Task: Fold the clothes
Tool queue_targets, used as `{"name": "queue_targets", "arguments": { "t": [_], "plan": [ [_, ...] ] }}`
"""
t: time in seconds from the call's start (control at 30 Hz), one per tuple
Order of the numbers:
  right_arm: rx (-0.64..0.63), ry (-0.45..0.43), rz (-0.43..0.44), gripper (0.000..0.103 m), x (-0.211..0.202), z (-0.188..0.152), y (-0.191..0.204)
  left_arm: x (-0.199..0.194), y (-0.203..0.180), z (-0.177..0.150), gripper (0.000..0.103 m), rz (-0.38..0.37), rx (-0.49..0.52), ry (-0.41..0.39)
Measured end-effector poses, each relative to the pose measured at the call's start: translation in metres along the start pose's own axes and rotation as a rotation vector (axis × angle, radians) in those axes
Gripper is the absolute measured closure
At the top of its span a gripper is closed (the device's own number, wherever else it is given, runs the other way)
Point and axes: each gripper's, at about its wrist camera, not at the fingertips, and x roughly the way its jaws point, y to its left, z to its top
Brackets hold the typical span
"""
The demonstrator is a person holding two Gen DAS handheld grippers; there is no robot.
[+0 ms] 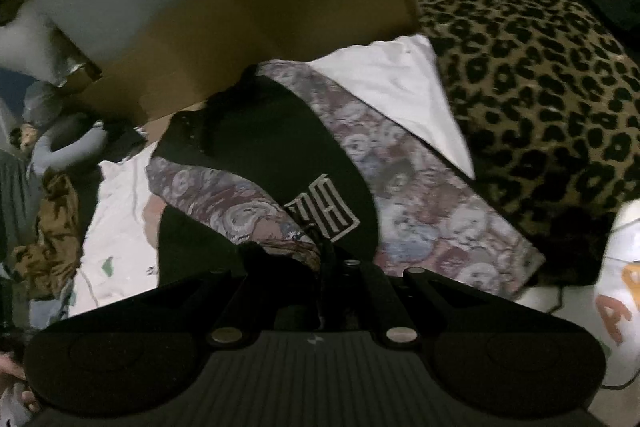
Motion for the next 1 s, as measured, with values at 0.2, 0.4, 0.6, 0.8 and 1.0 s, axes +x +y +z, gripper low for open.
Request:
{"name": "queue_targets", "arguments": {
  "t": [0.2, 0.4, 0.6, 0.8, 1.0],
  "plan": [
    [0.004, 0.031, -0.053, 0.102, 0.012, -0.009, -0.017, 0.011, -0.006, -0.011, 0.058, -0.062, 0.004, 0.057],
    [-0.066, 0.071, -0.096, 0.099, 0.031, -0.021, -0.015, 0.027, -0.008, -0.019, 0.055, -0.078, 0.030, 0.080],
    [-0.081, 0.059, -0.123, 0.089, 0.040, -0.021, -0.015, 0.033, -0.007, -0.020, 0.050, -0.106, 0.046, 0.068],
    [-0.062, 0.043, -0.123, 0.065, 0.045, -0.019, -0.021, 0.035, -0.006, -0.027, 0.050, -0.151, 0.038, 0.071],
    [-0.041, 0.026, -0.122, 0.093, 0.051, -0.017, -0.027, 0.033, -0.009, -0.027, 0.098, -0.169, 0.038, 0.068]
  ]
}}
